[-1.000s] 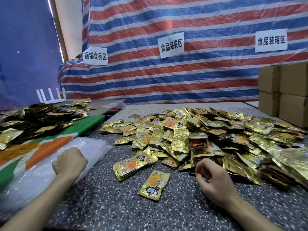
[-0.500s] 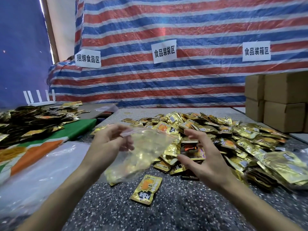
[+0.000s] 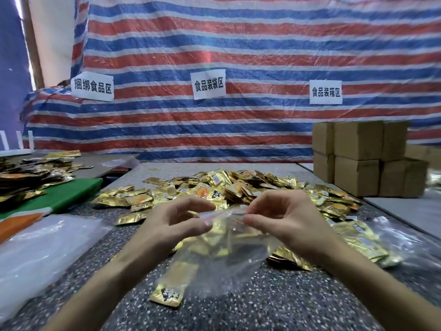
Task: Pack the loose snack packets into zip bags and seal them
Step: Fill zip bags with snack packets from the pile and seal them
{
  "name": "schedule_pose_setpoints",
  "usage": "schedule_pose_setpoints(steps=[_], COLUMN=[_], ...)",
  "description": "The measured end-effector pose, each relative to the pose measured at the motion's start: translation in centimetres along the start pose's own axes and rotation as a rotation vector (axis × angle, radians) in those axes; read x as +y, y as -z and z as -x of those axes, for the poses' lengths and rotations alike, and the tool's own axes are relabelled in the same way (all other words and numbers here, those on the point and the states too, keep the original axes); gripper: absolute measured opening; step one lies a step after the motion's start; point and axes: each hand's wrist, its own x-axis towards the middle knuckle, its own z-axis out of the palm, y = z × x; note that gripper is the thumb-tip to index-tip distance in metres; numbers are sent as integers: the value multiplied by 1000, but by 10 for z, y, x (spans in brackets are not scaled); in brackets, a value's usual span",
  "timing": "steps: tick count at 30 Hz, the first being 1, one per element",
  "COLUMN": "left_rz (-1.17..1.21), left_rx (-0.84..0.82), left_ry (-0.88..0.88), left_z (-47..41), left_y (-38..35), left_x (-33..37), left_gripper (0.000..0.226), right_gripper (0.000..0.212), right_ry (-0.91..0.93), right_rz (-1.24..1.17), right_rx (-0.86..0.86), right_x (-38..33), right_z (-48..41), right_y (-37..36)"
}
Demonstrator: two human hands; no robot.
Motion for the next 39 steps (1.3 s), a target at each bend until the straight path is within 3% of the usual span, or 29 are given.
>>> schedule_pose_setpoints(steps=[3,5,9,11,13,15,18,22,25,27,29,33,36,39], left_rz=[-80,-120,-664,-516,-349,-312,-58,126,211,236,285,327,407,430], left_rx=[12,125,654,550,386,240,34,1,-78,-123,-126,20,74,73], left_ry=[-73,-99,-357,-291,-38,130,226,363,408,408,428,468,468,474], left_z=[-2,-5,-8,-3,-4,-9,-12,-13,-12,-13,-15,-20,-21,-26], left_y=[-9,-16,-34,-47,-57,-57,-48,-41,-43,-42,-37,-18,-6,-5], left_x=[9,14,20,24,22,16,10,3,1,0,-2,-11,-17,-23], left_gripper=[26,12,24,37,56,46,24,24,46,32,15,28,11,10], right_gripper=[14,25,32,33,34,31,39,33,23,10,19,44,47,39], right_ry=[-62,-143,-270,-274,-269,-282,-347,-374,-334,-323,-357,-412,-346,-210], right_rz=[0,-44,-227,-282,-314,-362,-425,-546,-480,-459,-521,-497,-350,-239], right_rx=[-9,-19,45,36,-22,-70,-138,-202,-277,-309,-305,35,315,359], right_x=[-3,-3,-1,-1,-1,2,4,5,10,12,16,30,44,52], right_z=[0,0,0,2,7,10,11,8,8,9,9,1,-7,-16], right_y=[-2,-4,-8,-14,-21,-24,-22,-19,-23,-25,-24,-15,-8,-12])
